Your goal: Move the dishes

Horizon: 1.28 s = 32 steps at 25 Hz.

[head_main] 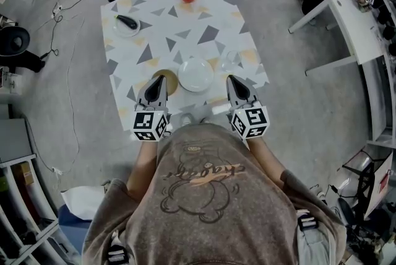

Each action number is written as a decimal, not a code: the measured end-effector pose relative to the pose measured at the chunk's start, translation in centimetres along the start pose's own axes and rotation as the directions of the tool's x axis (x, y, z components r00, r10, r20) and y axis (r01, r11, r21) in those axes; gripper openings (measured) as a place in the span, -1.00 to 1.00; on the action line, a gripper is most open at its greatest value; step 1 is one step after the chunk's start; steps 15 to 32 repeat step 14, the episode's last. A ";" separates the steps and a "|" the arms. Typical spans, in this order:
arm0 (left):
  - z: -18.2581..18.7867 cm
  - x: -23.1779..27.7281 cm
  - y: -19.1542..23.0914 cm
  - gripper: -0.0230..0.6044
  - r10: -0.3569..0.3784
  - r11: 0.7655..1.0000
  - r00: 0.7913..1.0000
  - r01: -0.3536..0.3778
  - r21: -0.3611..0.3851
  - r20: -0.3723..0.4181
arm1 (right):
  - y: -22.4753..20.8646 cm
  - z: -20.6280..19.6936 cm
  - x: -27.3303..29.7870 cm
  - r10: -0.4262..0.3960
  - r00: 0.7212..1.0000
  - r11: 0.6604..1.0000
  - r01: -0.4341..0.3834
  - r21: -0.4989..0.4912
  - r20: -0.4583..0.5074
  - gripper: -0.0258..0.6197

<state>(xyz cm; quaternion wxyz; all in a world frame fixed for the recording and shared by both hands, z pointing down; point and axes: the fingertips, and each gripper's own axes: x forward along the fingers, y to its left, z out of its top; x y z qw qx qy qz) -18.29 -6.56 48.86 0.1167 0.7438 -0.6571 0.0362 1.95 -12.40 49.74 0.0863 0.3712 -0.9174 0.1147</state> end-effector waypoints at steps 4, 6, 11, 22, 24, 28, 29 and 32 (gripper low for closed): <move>-0.1 0.3 0.1 -0.84 0.004 1.000 1.000 -0.004 -0.002 -0.003 | -0.2 0.0 0.3 0.005 1.000 1.000 -0.005 0.000 -0.004 -0.94; -0.1 0.4 0.1 -0.84 0.004 1.000 1.000 -0.004 -0.003 -0.004 | -0.3 0.0 0.4 0.011 1.000 1.000 -0.011 -0.002 -0.005 -0.94; -0.2 0.8 0.3 -0.84 0.005 1.000 1.000 -0.005 -0.006 -0.008 | -0.5 0.2 0.8 0.019 1.000 1.000 -0.019 -0.008 -0.011 -0.94; -0.1 1.0 0.3 -0.84 0.004 1.000 1.000 -0.004 -0.006 -0.010 | -0.6 0.3 1.1 0.022 1.000 1.000 -0.022 -0.013 -0.013 -0.94; -0.1 1.0 0.3 -0.84 0.004 1.000 1.000 -0.004 -0.006 -0.010 | -0.6 0.3 1.1 0.022 1.000 1.000 -0.022 -0.013 -0.013 -0.94; -0.1 1.0 0.3 -0.84 0.004 1.000 1.000 -0.004 -0.006 -0.010 | -0.6 0.3 1.1 0.022 1.000 1.000 -0.022 -0.013 -0.013 -0.94; -0.1 1.0 0.3 -0.84 0.004 1.000 1.000 -0.004 -0.006 -0.010 | -0.6 0.3 1.1 0.022 1.000 1.000 -0.022 -0.013 -0.013 -0.94; -0.1 1.0 0.3 -0.84 0.004 1.000 1.000 -0.004 -0.006 -0.010 | -0.6 0.3 1.1 0.022 1.000 1.000 -0.022 -0.013 -0.013 -0.94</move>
